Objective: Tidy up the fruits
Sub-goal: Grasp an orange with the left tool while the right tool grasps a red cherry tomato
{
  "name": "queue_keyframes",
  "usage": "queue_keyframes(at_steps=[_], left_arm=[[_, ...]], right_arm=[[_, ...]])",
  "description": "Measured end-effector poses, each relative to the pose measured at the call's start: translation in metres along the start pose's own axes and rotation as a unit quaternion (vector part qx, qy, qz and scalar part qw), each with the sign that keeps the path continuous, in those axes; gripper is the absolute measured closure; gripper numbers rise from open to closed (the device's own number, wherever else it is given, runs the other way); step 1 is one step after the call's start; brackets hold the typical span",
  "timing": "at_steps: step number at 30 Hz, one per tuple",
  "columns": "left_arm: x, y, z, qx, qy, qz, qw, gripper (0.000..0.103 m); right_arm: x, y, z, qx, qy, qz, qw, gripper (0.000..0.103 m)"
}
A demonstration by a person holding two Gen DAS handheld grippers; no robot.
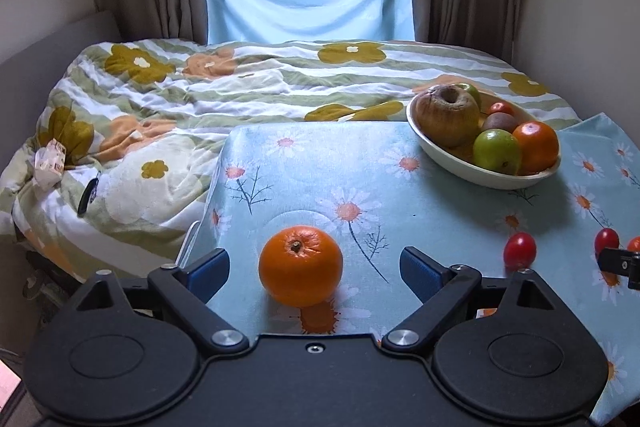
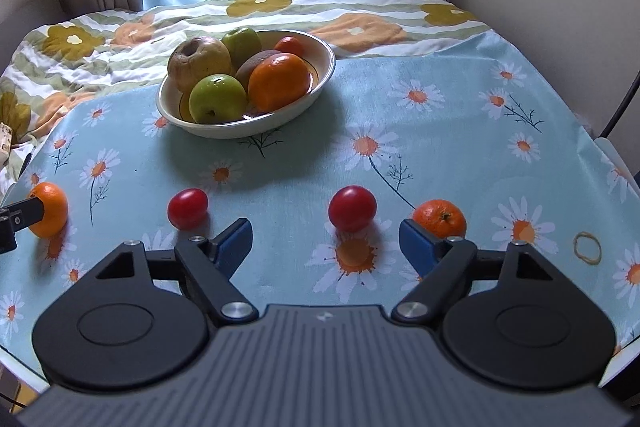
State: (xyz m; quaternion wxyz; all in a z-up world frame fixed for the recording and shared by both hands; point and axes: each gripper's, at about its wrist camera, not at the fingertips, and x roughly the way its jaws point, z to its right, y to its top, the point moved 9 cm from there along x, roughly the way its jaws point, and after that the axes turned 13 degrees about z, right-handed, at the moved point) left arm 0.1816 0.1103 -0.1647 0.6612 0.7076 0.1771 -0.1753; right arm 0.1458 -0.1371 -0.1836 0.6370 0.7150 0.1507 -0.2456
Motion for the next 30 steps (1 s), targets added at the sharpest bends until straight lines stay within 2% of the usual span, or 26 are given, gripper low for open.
queue_keyframes(at_steps=[6,9,14,15,16,23,30], left_arm=[[0.024,-0.012,-0.008,-0.01,-0.004,-0.036,0.9993,0.014],[0.031,-0.015,-0.009,-0.011,-0.008,-0.048,0.9988,0.026],[0.041,-0.022,-0.013,-0.021,-0.016,-0.07,0.9972,0.031],[0.043,-0.025,-0.013,-0.025,-0.019,-0.075,0.9967,0.038],[0.044,-0.026,-0.015,-0.032,-0.025,-0.078,0.9961,0.04],[0.041,-0.026,-0.014,-0.032,-0.028,-0.076,0.9963,0.041],[0.037,-0.028,-0.012,-0.017,-0.032,-0.073,0.9967,0.042]], right_arm=[[0.017,-0.012,0.0,0.014,-0.014,-0.016,1.0,0.017],[0.021,-0.015,-0.001,0.015,-0.023,-0.019,0.999,0.017],[0.025,-0.014,0.0,0.018,-0.031,-0.019,0.999,0.02],[0.026,-0.014,0.0,0.019,-0.03,-0.02,0.999,0.024],[0.027,-0.014,0.0,0.02,-0.03,-0.022,0.999,0.025],[0.032,-0.011,0.004,0.027,-0.035,-0.019,0.999,0.026],[0.041,-0.009,0.006,0.026,-0.038,-0.022,0.999,0.031]])
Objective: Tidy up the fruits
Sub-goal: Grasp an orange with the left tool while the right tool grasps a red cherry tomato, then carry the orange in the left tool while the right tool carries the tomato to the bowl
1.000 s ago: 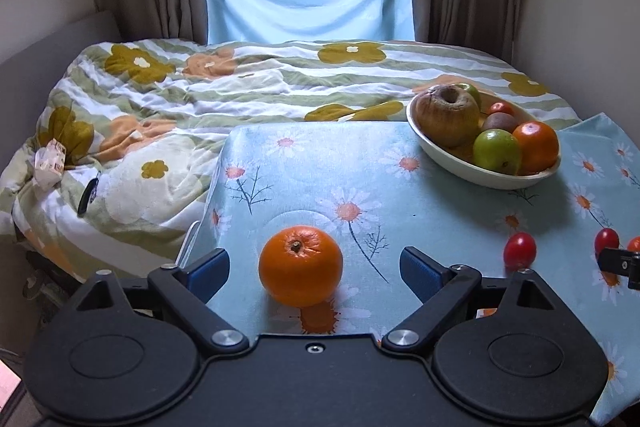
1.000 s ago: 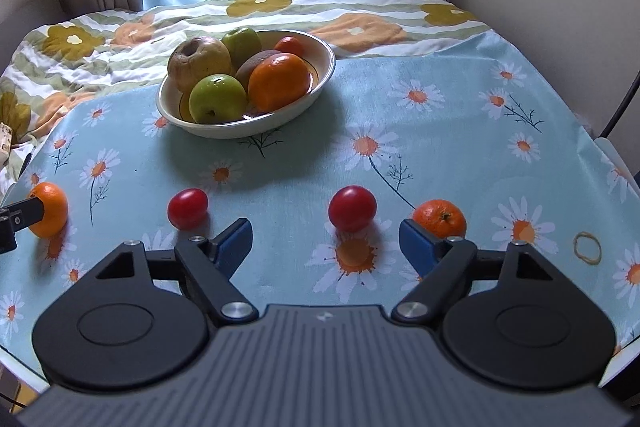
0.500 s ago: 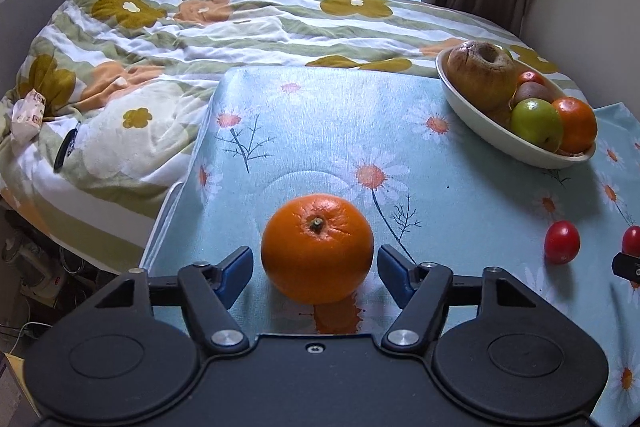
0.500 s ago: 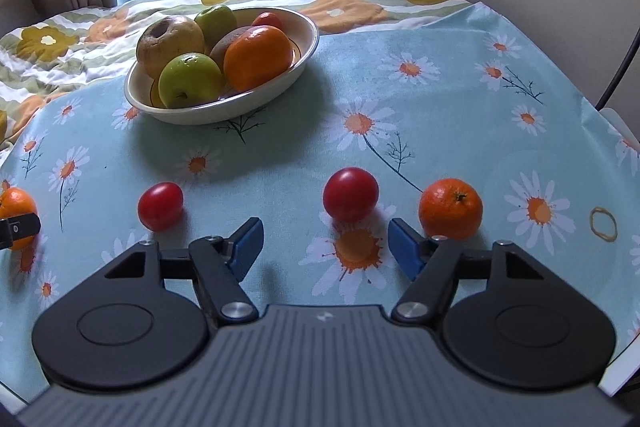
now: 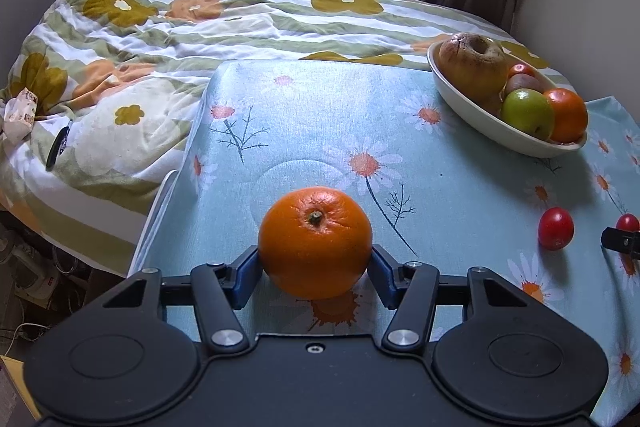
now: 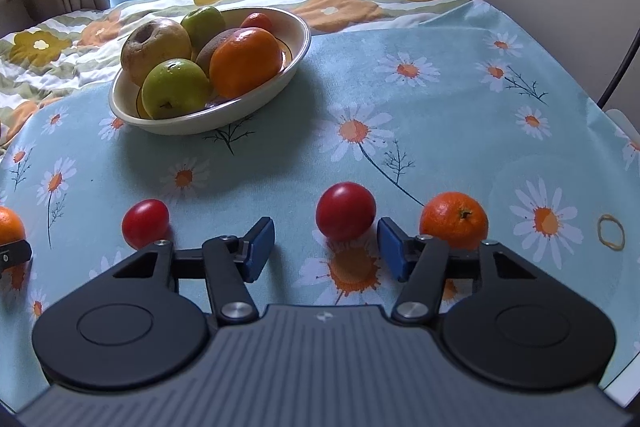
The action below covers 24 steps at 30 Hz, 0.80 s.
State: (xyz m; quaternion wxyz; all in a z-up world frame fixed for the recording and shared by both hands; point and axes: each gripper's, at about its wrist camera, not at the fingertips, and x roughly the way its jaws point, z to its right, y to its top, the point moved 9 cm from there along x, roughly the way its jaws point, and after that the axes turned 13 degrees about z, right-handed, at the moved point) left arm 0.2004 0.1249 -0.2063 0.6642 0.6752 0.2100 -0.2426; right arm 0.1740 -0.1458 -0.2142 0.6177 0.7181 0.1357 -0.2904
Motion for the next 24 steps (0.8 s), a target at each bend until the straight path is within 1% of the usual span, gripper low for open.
queue_keyframes(at_steps=[5,8,9,11,12,19,24], left_arm=[[-0.004,-0.003,0.005,0.011,-0.004,0.0,0.9999,0.042],[-0.007,-0.006,0.008,0.016,-0.008,0.001,0.9998,0.042],[-0.008,-0.007,0.01,0.018,-0.009,0.001,0.9998,0.042],[-0.009,-0.008,0.013,0.023,-0.012,0.002,0.9997,0.042],[-0.011,-0.009,0.015,0.024,-0.014,0.003,0.9996,0.042],[-0.024,-0.011,0.027,0.028,-0.025,0.003,0.9993,0.042],[-0.039,-0.002,0.038,0.04,-0.033,0.019,0.9985,0.042]], right_arm=[[0.005,0.004,0.002,0.002,-0.004,0.006,1.0,0.034],[0.006,0.004,0.003,0.003,-0.006,0.011,1.0,0.038],[0.006,0.004,0.003,0.002,-0.007,0.012,1.0,0.04],[0.005,0.004,0.004,-0.001,-0.009,0.016,1.0,0.049],[0.005,0.005,0.004,-0.003,-0.01,0.017,1.0,0.056],[-0.003,0.008,0.006,-0.002,0.0,0.022,1.0,0.057],[-0.017,0.018,0.006,-0.004,0.012,0.03,0.999,0.057]])
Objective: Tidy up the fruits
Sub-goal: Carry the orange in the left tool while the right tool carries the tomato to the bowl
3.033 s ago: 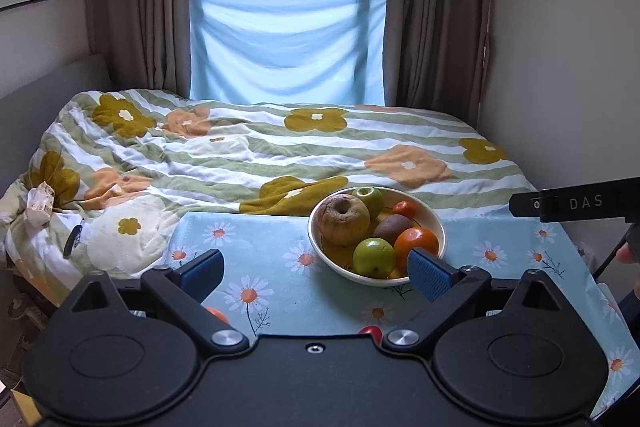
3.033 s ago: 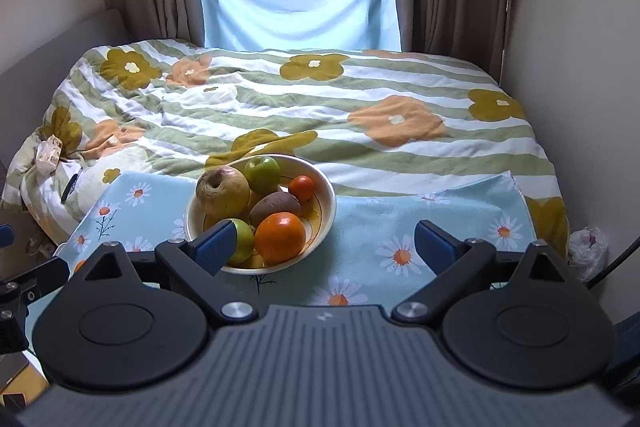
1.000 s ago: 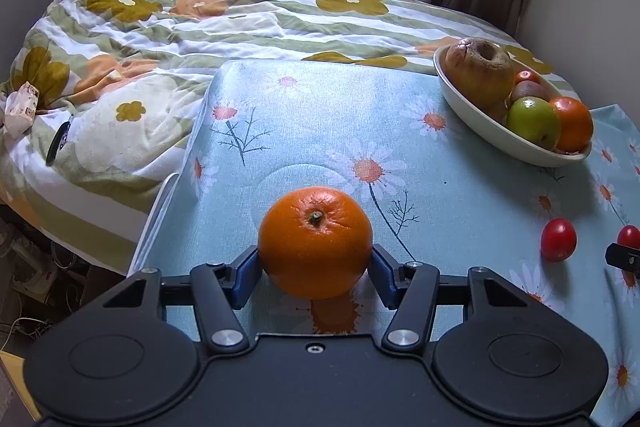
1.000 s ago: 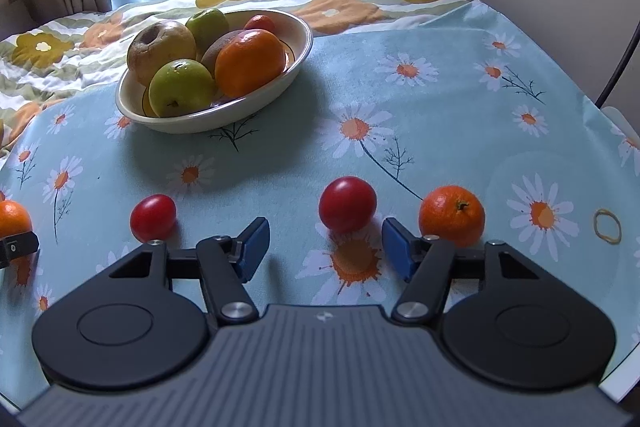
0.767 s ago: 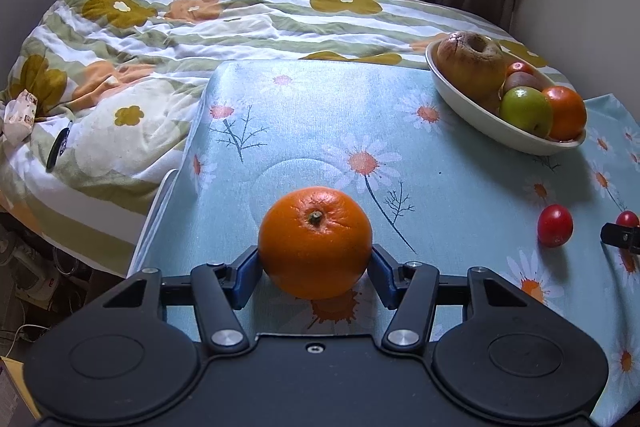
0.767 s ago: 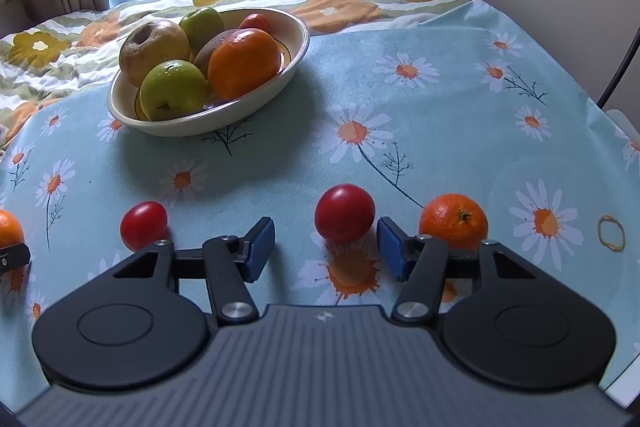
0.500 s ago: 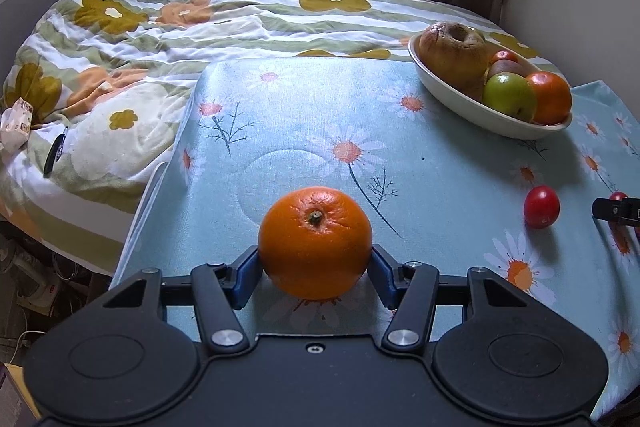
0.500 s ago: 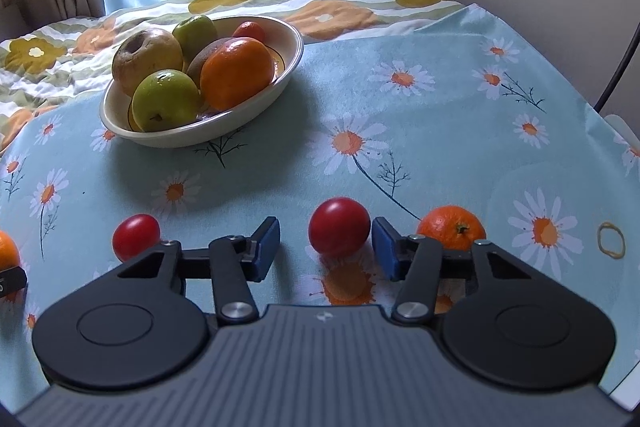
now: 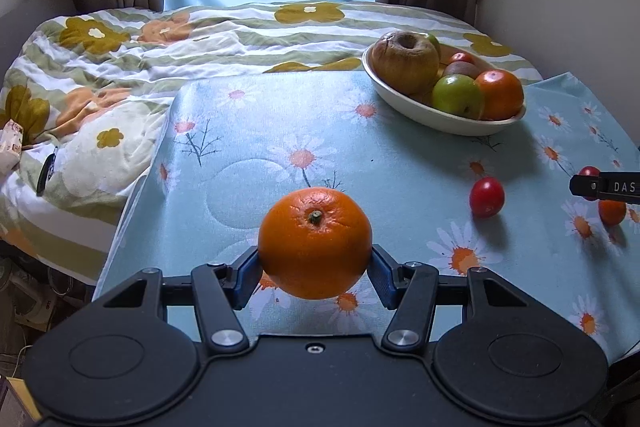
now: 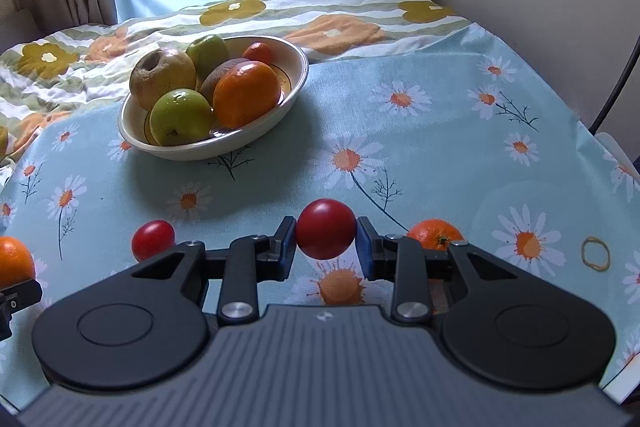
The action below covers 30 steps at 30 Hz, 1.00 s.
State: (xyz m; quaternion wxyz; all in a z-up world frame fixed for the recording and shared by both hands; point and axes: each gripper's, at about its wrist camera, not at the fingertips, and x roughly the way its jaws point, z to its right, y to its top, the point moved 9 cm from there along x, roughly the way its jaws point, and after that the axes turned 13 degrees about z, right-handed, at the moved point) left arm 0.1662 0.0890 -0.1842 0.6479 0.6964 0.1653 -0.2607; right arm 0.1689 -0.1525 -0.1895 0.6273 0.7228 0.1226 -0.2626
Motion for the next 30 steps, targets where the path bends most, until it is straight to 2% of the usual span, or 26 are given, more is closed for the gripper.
queue_keyframes(at_steps=[6,13,17,27,30], left_arm=[[-0.019,0.023,0.012,0.006,-0.014,0.024,0.9996,0.042],[-0.04,0.065,0.032,0.018,-0.036,0.056,0.9976,0.042],[-0.048,0.083,0.046,0.03,-0.046,0.069,0.9961,0.042],[-0.044,0.125,0.086,0.002,-0.05,0.074,0.996,0.042],[-0.037,0.137,0.099,0.011,-0.044,0.08,0.9957,0.042]], right_arm=[[-0.022,0.022,0.0,-0.004,0.018,0.01,1.0,0.057],[-0.05,0.056,0.001,-0.012,0.049,0.009,0.999,0.057],[-0.061,0.076,-0.001,-0.033,0.065,0.017,0.997,0.057],[-0.055,0.127,-0.003,-0.07,0.127,0.021,0.989,0.057],[-0.047,0.145,-0.005,-0.084,0.143,0.029,0.986,0.057]])
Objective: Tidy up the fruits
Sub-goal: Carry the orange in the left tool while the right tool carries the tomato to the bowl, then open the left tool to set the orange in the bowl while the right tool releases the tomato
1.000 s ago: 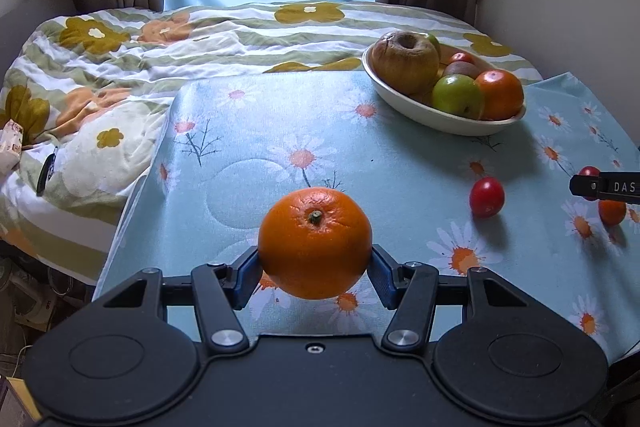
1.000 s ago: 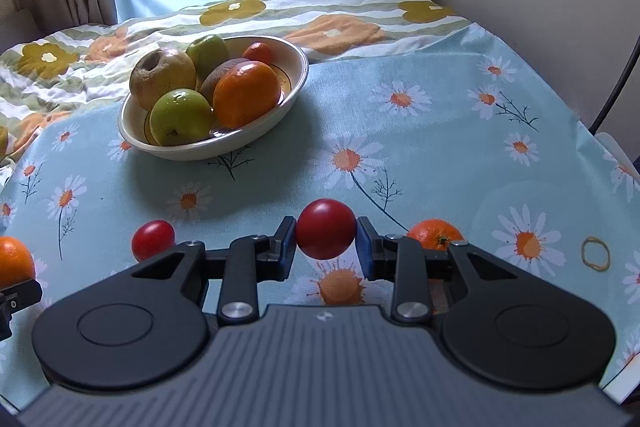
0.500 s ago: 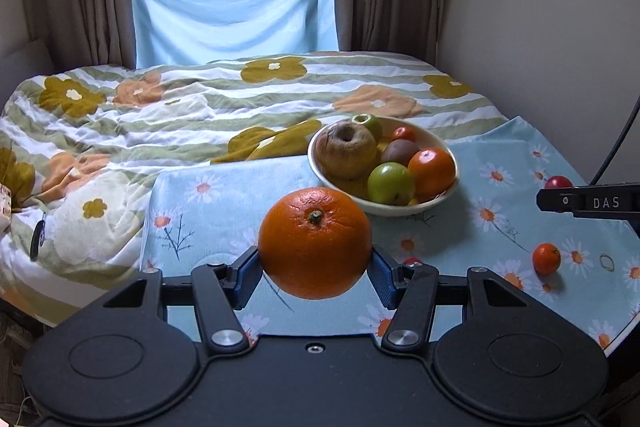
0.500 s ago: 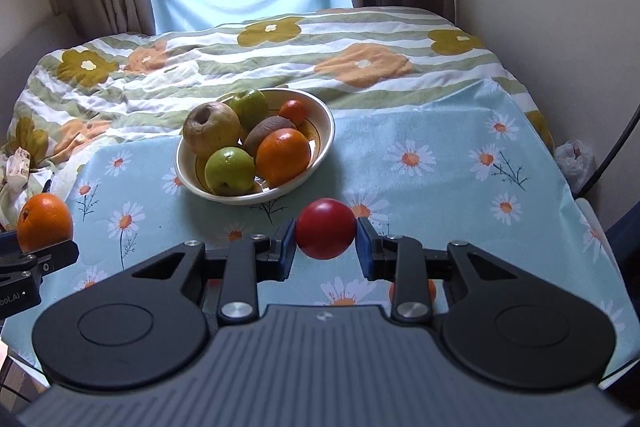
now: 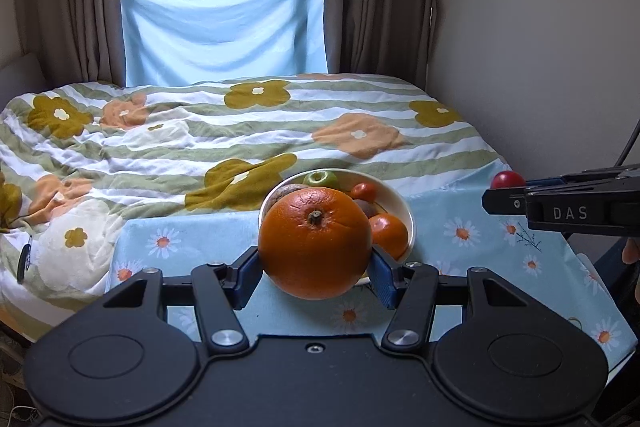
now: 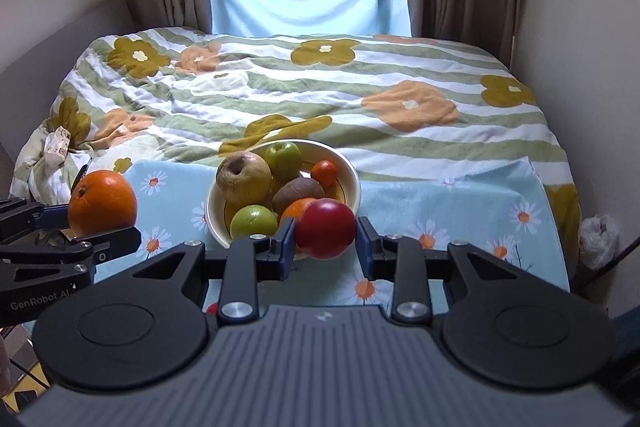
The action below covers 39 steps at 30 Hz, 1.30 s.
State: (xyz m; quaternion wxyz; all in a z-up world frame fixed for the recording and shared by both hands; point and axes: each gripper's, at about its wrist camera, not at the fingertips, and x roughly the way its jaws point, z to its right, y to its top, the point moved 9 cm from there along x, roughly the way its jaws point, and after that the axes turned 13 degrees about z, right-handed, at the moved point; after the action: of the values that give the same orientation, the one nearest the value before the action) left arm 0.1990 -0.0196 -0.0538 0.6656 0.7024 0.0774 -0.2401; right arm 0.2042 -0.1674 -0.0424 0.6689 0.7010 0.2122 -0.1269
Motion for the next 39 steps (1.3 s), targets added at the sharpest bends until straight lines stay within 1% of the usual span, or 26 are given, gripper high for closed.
queue_keyframes(at_steps=[6,13,21,28,31,35,39], left_arm=[[0.031,0.016,0.018,0.002,0.005,0.0,1.0,0.042],[0.083,0.02,0.029,0.014,0.015,-0.014,0.9997,0.042],[0.142,0.007,0.033,0.031,0.027,-0.043,0.9982,0.042],[0.18,-0.007,0.035,0.033,0.04,-0.063,0.9967,0.042],[0.19,-0.012,0.036,0.028,0.045,-0.069,0.9962,0.042],[0.2,-0.008,0.042,0.045,0.059,-0.064,0.9952,0.042],[0.207,-0.007,0.046,0.053,0.058,-0.065,0.9948,0.042]], right_arm=[[0.026,0.026,0.011,-0.02,0.023,0.007,1.0,0.057],[0.072,0.038,0.029,-0.028,0.043,-0.002,0.999,0.057],[0.12,0.032,0.046,-0.026,0.057,-0.025,0.998,0.057],[0.147,0.02,0.054,-0.024,0.066,-0.044,0.997,0.057],[0.155,0.016,0.059,-0.024,0.067,-0.05,0.996,0.057],[0.164,0.012,0.063,-0.023,0.068,-0.057,0.996,0.057],[0.167,0.012,0.065,-0.023,0.069,-0.058,0.996,0.057]])
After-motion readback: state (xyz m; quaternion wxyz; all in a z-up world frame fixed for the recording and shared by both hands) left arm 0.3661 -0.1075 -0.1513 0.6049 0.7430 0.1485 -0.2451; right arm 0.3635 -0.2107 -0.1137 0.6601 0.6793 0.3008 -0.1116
